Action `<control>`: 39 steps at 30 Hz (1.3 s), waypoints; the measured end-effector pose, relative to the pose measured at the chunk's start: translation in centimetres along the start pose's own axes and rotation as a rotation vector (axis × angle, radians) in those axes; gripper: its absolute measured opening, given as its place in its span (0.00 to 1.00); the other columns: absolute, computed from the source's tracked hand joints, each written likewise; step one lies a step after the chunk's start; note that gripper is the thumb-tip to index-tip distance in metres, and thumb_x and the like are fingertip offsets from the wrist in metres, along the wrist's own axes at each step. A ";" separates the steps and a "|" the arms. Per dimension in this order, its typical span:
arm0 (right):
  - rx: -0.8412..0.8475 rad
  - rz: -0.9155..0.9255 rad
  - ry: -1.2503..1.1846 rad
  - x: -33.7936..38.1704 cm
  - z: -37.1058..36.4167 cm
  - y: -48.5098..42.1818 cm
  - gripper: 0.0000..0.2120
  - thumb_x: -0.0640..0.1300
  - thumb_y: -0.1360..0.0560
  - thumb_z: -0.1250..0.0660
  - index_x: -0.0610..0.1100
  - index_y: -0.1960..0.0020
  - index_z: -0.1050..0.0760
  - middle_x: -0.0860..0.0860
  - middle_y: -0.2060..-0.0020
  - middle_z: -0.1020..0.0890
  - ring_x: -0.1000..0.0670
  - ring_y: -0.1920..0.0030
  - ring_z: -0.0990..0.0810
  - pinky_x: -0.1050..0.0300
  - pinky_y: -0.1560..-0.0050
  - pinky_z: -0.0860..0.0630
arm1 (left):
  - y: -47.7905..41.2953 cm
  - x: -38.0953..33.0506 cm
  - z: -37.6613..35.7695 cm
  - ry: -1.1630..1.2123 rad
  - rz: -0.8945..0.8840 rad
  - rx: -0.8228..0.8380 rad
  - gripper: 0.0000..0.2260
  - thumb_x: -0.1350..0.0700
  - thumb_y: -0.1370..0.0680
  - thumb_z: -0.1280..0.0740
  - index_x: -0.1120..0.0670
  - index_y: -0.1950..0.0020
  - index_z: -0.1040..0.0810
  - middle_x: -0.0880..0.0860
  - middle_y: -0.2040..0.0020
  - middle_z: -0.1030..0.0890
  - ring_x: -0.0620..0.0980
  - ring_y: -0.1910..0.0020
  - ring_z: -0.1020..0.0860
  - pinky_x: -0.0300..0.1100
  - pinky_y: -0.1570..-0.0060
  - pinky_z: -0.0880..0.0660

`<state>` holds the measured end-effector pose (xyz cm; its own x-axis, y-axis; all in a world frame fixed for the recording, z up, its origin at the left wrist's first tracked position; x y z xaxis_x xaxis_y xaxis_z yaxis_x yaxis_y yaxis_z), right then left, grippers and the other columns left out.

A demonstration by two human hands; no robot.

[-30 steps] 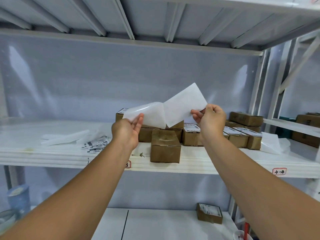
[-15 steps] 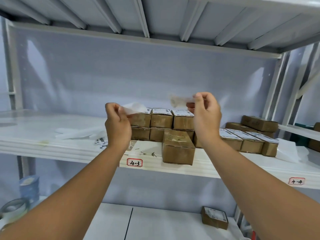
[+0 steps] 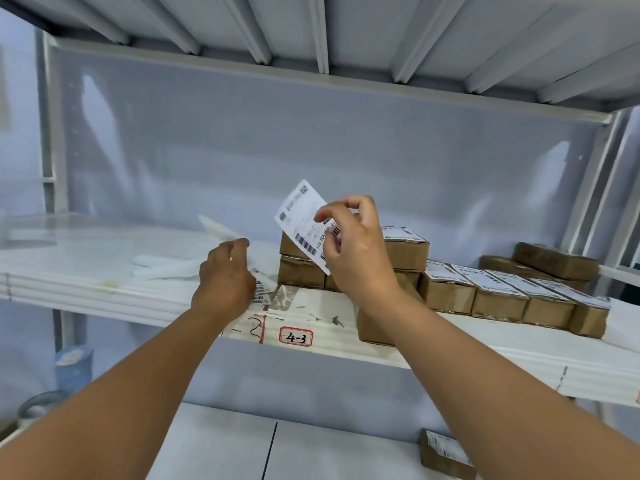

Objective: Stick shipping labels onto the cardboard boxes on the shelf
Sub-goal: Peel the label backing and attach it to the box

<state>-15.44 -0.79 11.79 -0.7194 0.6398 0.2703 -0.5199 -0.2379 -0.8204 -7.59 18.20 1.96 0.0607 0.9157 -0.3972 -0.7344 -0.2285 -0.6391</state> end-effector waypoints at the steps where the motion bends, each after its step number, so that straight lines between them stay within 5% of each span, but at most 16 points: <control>1: 0.009 -0.010 -0.002 0.1 -0.5 -0.1 0.12 0.33 0.22 0.40 0.44 0.43 0.26 0.48 0.40 0.35 0.56 0.52 0.32 0.59 0.56 0.22 | 0.0 0.2 -0.1 -0.015 0.014 0.011 0.25 0.62 0.26 0.35 0.59 0.29 0.37 0.62 0.32 0.34 0.62 0.35 0.36 0.53 0.39 0.37; 7: 0.069 -0.020 -0.002 0.1 -3.2 -0.1 0.19 0.30 0.24 0.40 0.45 0.38 0.29 0.48 0.42 0.35 0.53 0.65 0.29 0.60 0.55 0.29 | -1.0 1.8 0.2 0.114 0.097 0.000 0.24 0.68 0.31 0.38 0.60 0.35 0.33 0.61 0.40 0.26 0.62 0.41 0.31 0.48 0.45 0.38; 13: 0.110 -0.064 -0.008 -1.4 -4.0 0.3 0.18 0.31 0.24 0.41 0.45 0.37 0.30 0.51 0.51 0.31 0.53 0.56 0.31 0.64 0.58 0.35 | -1.7 4.5 0.6 0.323 0.281 -0.032 0.24 0.68 0.27 0.38 0.57 0.32 0.34 0.60 0.38 0.26 0.62 0.41 0.31 0.51 0.39 0.32; 19: 0.061 -0.115 -0.071 -2.0 -3.1 0.0 0.15 0.32 0.24 0.40 0.44 0.40 0.29 0.50 0.56 0.25 0.51 0.53 0.28 0.64 0.56 0.34 | -1.2 4.4 0.1 0.288 0.326 -0.071 0.22 0.63 0.23 0.40 0.51 0.30 0.34 0.56 0.46 0.23 0.60 0.34 0.41 0.44 0.47 0.37; 22: 0.035 -0.184 -0.135 -2.3 -2.5 -0.3 0.11 0.34 0.23 0.40 0.45 0.43 0.28 0.52 0.59 0.25 0.51 0.53 0.27 0.63 0.57 0.28 | -1.1 4.7 0.2 0.316 0.350 -0.084 0.22 0.63 0.22 0.41 0.50 0.29 0.35 0.57 0.45 0.23 0.61 0.27 0.49 0.51 0.34 0.41; 26: -0.022 -0.297 -0.252 -3.4 -1.7 -0.6 0.10 0.36 0.22 0.38 0.49 0.46 0.28 0.55 0.54 0.25 0.53 0.60 0.24 0.65 0.66 0.27 | -0.8 4.6 1.3 0.384 0.277 -0.202 0.20 0.66 0.23 0.42 0.56 0.32 0.30 0.61 0.56 0.22 0.63 0.27 0.43 0.51 0.30 0.43; 30: -0.087 -0.388 -0.340 -4.6 -1.0 -0.5 0.09 0.37 0.23 0.37 0.51 0.49 0.27 0.57 0.51 0.24 0.54 0.68 0.25 0.61 0.68 0.28 | 0.2 4.2 2.3 0.490 0.217 -0.308 0.15 0.65 0.22 0.41 0.58 0.36 0.26 0.59 0.41 0.21 0.55 0.24 0.47 0.36 0.39 0.43; 33: -0.082 -0.434 -0.385 -5.3 -0.8 -0.5 0.10 0.37 0.23 0.38 0.52 0.49 0.27 0.57 0.51 0.25 0.55 0.70 0.28 0.64 0.72 0.31 | 0.5 3.9 3.0 0.490 0.188 -0.359 0.11 0.62 0.21 0.39 0.59 0.40 0.24 0.57 0.37 0.24 0.56 0.26 0.42 0.39 0.35 0.44; 37: -0.051 -0.474 -0.377 -5.8 -0.3 -0.7 0.12 0.36 0.23 0.39 0.52 0.47 0.27 0.53 0.47 0.24 0.54 0.70 0.26 0.64 0.74 0.32 | 0.8 2.9 4.4 0.539 0.168 -0.445 0.09 0.59 0.22 0.38 0.57 0.44 0.23 0.56 0.44 0.22 0.57 0.37 0.30 0.48 0.37 0.35; 39: -0.038 -0.480 -0.391 -6.0 0.1 -1.0 0.13 0.36 0.23 0.39 0.54 0.50 0.26 0.50 0.47 0.22 0.48 0.62 0.19 0.58 0.70 0.25 | 1.0 0.4 6.1 0.635 0.079 -0.481 0.08 0.58 0.22 0.39 0.56 0.45 0.23 0.54 0.46 0.22 0.52 0.44 0.26 0.43 0.42 0.31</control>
<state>-10.69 -4.43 11.01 -0.5287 0.3524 0.7722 -0.8156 0.0410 -0.5771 -12.46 20.32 5.18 0.5007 0.5608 -0.6594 -0.3890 -0.5347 -0.7501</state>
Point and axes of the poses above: each hand's wrist, its own y-axis away from the middle knuckle, its own z-axis out of the back of the hand, x = y × z, the point moved 9 cm from there along -y, towards the middle knuckle
